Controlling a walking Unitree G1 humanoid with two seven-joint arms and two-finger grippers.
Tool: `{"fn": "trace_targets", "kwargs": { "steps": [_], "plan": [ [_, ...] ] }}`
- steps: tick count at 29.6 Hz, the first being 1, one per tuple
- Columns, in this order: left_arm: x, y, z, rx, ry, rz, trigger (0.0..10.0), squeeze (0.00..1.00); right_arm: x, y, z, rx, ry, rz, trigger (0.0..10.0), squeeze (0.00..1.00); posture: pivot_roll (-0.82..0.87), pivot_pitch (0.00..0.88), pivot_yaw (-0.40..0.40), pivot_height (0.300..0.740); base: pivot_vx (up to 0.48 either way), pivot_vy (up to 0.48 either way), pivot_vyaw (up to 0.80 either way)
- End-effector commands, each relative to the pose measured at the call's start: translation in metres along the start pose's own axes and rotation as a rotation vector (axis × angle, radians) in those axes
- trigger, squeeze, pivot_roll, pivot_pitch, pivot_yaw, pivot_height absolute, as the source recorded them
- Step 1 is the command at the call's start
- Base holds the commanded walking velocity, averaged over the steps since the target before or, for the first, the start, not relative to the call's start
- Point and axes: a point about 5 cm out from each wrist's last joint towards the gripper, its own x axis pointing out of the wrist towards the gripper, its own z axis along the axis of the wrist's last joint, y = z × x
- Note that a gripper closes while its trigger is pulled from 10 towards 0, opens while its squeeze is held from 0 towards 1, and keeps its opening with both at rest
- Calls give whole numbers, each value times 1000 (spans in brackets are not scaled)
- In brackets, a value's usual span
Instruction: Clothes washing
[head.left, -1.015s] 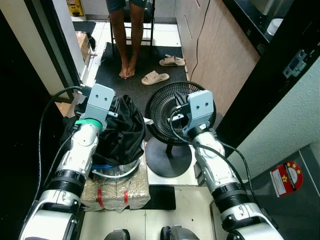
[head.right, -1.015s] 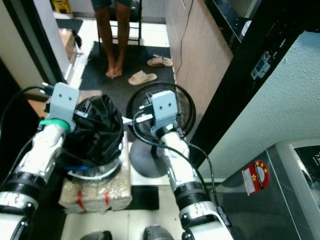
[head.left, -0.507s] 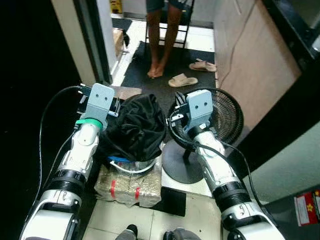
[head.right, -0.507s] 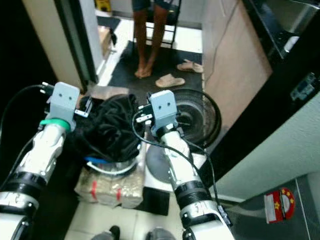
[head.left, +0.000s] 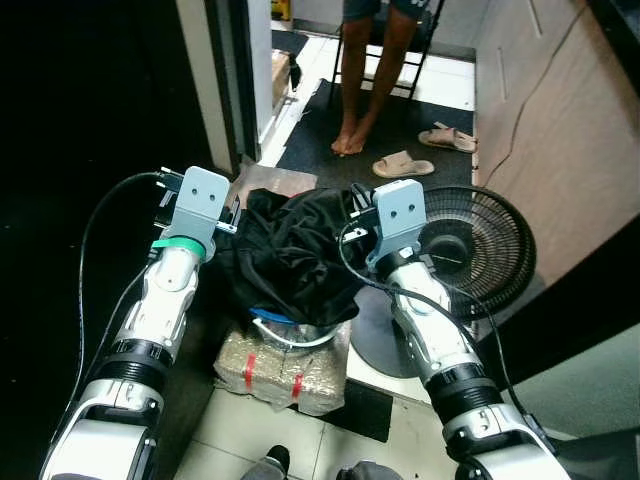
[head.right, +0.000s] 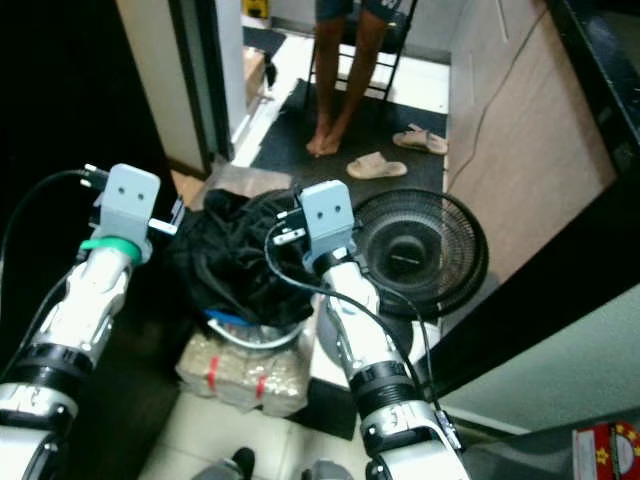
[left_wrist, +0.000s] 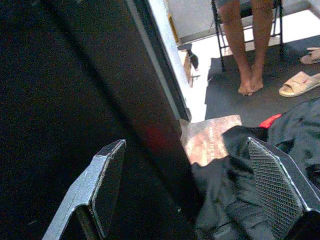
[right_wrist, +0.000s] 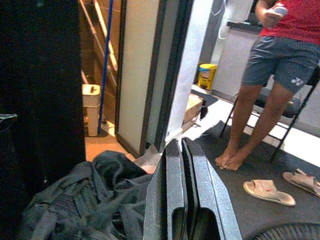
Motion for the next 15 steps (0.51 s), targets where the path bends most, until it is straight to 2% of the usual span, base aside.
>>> {"fn": "trace_targets", "kwargs": {
  "steps": [1,6,8,11,15],
  "plan": [
    [-2,-1,-4,2,10,-4,10000,0,-1,1,-5,3,26,2,10000,0,-13,56,2,740,0,0,800],
    [-2,-1,-4,2,10,-4,10000,0,-1,1,-5,2,26,2,10000,0,-13,56,2,740,0,0,800],
    [-2,-2,-2,-11,-4,-13,10000,0,-1,1,-4,20,21,-6,10000,0,-13,65,6,740,0,0,0],
    [-2,-2,0,-19,-18,-16,10000,0,-2,1,-4,34,17,-12,10000,0,-12,67,9,740,-289,0,0],
    [-2,-2,2,-37,-29,-16,10000,0,-2,1,-4,43,14,-17,10000,0,-12,68,8,740,0,0,0]
  ]
}}
